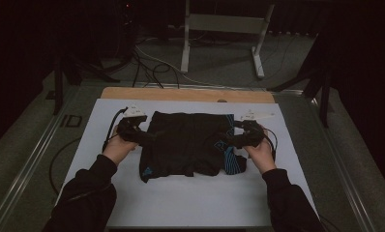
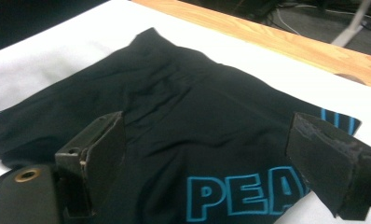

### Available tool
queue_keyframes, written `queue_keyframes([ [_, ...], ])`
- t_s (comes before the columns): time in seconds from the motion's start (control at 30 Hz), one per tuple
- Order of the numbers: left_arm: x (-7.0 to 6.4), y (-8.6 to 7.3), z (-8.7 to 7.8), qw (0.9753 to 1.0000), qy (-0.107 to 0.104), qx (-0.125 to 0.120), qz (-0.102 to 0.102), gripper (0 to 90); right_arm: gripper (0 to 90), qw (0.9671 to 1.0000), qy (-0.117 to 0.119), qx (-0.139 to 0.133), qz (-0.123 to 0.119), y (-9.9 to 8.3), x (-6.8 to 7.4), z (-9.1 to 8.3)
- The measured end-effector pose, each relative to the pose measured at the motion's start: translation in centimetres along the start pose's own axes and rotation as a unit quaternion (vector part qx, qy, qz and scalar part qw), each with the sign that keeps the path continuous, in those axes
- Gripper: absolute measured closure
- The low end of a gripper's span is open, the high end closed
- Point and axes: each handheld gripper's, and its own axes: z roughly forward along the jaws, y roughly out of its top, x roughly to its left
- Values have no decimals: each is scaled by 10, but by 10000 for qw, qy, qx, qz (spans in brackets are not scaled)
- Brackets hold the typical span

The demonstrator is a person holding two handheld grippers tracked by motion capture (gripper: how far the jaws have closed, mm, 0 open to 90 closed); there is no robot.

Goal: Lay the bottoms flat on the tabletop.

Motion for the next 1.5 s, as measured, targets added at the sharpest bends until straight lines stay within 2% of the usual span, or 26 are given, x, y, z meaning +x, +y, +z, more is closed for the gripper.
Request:
queue_keyframes([
  [0.03, 0, 0, 0, 10000, 0, 0, 0, 44, 127, 10000, 0, 0, 0, 0, 0, 0],
  [0.1, -10, -6, -7, 9999, -90, -62, 90, 51, 127, 9999, 94, -45, -80, -4, 8, -7],
  [0.17, -16, -12, -12, 9997, -175, -81, 164, 51, 127, 9999, 83, -11, -141, -6, 13, -11],
  [0.23, -23, -18, -17, 9993, -267, -33, 262, 55, 128, 9996, 182, -102, -163, -9, 16, -16],
  [0.37, -35, -32, -25, 9978, -460, 28, 480, 45, 130, 9994, 285, -125, -165, -16, 23, -26],
  [0.43, -41, -41, -29, 9966, -528, 65, 632, 49, 130, 9992, 295, -106, -251, -20, 28, -29],
  [0.5, -48, -51, -33, 9953, -560, 56, 785, 87, 130, 9991, 305, -89, -288, -24, 33, -32],
  [0.57, -53, -61, -38, 9955, -570, 32, 755, 103, 130, 9990, 319, -110, -306, -27, 35, -36],
  [0.63, -59, -72, -40, 9960, -467, 130, 757, 168, 131, 9989, 295, -64, -359, -30, 36, -39],
  [0.67, -62, -78, -41, 9954, -491, 181, 803, 173, 132, 9989, 282, -66, -367, -32, 37, -40],
  [0.7, -65, -84, -43, 9946, -516, 203, 878, 205, 132, 9990, 299, -59, -329, -33, 37, -42],
  [0.83, -72, -103, -49, 9927, -656, 317, 966, 353, 133, 9992, 256, -83, -310, -40, 37, -49],
  [0.87, -72, -103, -49, 9927, -656, 317, 966, 375, 133, 9992, 256, -83, -310, -40, 37, -49],
  [0.9, -74, -110, -49, 9912, -665, 459, 1050, 375, 133, 9992, 254, -100, -291, -42, 37, -50],
  [1.0, -75, -116, -45, 9902, -643, 641, 1058, 433, 134, 9994, 250, -83, -228, -47, 37, -54],
  [1.03, -75, -118, -42, 9891, -607, 741, 1121, 442, 134, 9993, 261, -83, -239, -47, 38, -54],
  [1.13, -70, -121, -33, 9885, -367, 969, 1100, 456, 134, 9993, 275, -51, -232, -51, 41, -54],
  [1.2, -67, -123, -28, 9878, -250, 1052, 1118, 465, 134, 9993, 243, -14, -273, -52, 42, -54],
  [1.33, -63, -124, -22, 9872, -245, 1117, 1114, 526, 135, 9993, 240, -1, -290, -54, 42, -53],
  [1.37, -63, -125, -22, 9866, -288, 1131, 1143, 581, 135, 9993, 239, -7, -290, -54, 42, -53],
  [1.43, -65, -127, -21, 9847, -282, 1207, 1228, 628, 136, 9993, 262, -17, -267, -54, 41, -53],
  [1.5, -67, -128, -21, 9838, -263, 1227, 1278, 691, 136, 9993, 258, -7, -261, -55, 41, -53],
])
